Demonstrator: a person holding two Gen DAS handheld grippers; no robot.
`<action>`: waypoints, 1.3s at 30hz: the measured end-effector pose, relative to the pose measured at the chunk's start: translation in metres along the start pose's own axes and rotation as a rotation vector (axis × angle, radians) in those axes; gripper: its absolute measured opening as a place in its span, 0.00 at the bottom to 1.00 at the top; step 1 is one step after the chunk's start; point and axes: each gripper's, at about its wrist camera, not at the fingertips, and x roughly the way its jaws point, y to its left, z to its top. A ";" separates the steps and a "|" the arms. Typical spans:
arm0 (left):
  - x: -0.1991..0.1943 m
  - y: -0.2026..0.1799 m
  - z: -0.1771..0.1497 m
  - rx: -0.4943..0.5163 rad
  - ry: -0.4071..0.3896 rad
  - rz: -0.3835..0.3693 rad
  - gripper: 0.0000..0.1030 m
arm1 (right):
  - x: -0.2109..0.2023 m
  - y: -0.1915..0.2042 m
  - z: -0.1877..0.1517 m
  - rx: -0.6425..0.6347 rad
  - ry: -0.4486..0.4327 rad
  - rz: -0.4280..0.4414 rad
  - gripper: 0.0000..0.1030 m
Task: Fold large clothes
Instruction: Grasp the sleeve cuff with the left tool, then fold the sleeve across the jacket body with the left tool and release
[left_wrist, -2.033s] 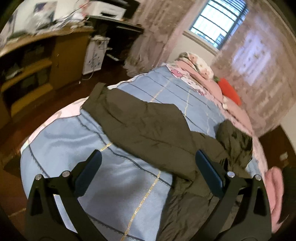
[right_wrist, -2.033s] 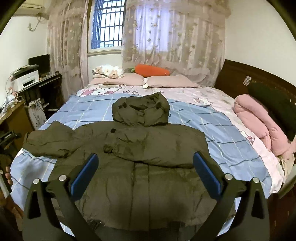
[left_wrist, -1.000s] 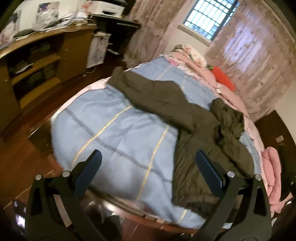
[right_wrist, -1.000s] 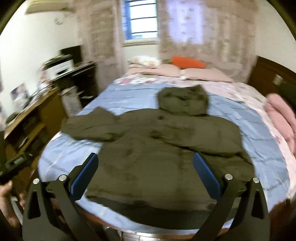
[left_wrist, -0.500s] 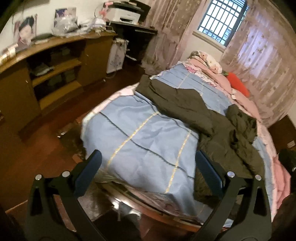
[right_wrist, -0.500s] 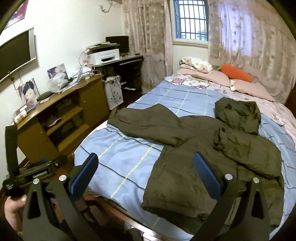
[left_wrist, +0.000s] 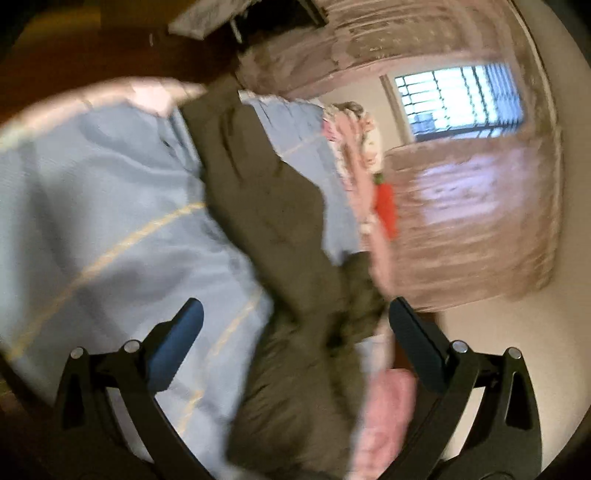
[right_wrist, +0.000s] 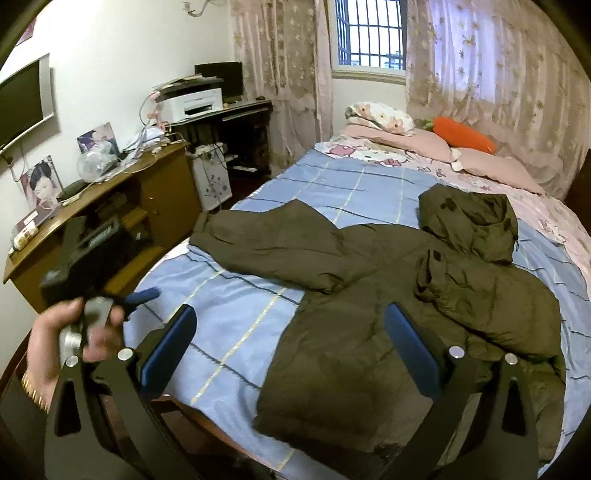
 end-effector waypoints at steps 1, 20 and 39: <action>0.013 0.011 0.010 -0.066 0.010 -0.033 0.97 | 0.003 -0.003 0.000 0.002 0.003 -0.003 0.99; 0.138 0.063 0.087 -0.154 -0.028 -0.012 0.72 | 0.072 -0.040 0.008 0.020 0.047 -0.050 0.99; 0.179 0.036 0.122 0.013 -0.042 0.074 0.03 | 0.100 -0.049 0.023 0.028 0.052 -0.033 0.99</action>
